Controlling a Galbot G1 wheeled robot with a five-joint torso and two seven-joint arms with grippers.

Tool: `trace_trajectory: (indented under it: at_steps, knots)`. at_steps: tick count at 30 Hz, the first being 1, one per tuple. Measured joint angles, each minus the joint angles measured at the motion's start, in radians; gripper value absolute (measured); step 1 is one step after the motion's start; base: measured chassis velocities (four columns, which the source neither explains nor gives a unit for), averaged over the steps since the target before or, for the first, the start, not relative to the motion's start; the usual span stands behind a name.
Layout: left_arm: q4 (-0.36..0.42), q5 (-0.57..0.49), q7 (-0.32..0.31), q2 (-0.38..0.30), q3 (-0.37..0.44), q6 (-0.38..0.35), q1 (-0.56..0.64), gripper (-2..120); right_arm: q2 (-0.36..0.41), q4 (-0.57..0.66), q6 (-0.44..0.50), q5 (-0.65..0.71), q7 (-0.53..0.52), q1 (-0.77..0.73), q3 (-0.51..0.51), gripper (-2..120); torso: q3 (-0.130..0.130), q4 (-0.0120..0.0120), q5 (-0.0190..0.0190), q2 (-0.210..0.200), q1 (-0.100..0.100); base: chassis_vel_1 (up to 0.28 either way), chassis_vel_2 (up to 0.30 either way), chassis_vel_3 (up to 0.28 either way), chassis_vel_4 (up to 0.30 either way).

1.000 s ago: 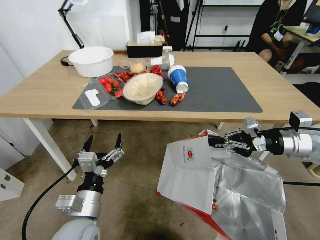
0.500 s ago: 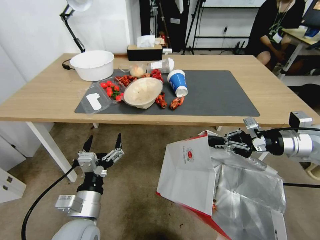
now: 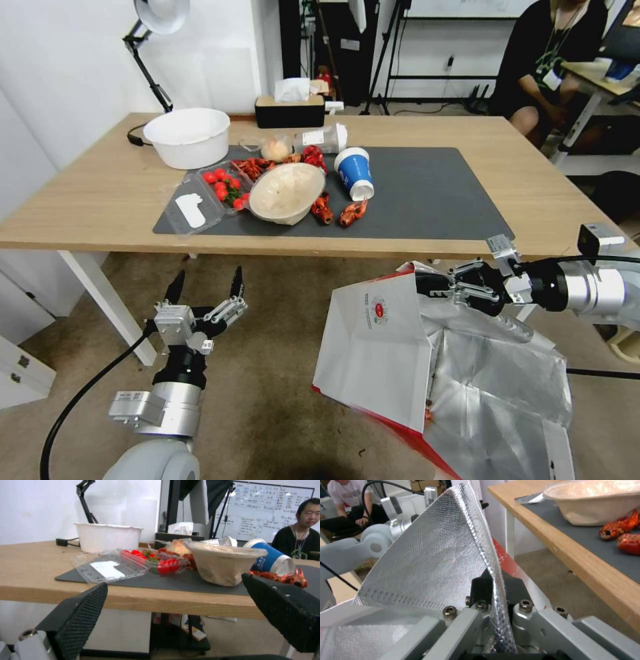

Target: Pick up the food delivery bag from the floor and place it on the table.

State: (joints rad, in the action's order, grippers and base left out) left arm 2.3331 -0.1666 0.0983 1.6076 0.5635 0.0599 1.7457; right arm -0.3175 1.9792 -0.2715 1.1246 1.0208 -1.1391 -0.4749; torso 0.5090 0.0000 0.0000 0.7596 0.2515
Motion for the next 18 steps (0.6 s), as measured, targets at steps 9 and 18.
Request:
trace_trajectory:
  at_steps: [9,18]
  knots:
    - [0.0,0.0,0.0,0.0,0.0,0.0,-0.002,100,0.0,-0.001,0.0,0.0,0.0,0.0,-0.001,0,0.025,0.0,0.0,0.042,0.018,0.0,0.0,0.0,0.0]
    - [0.0,0.0,0.001,0.0,0.0,0.0,-0.001,100,0.0,-0.002,0.0,0.0,0.001,0.0,-0.002,0,0.047,0.0,0.0,0.082,0.035,0.0,0.0,0.0,0.0]
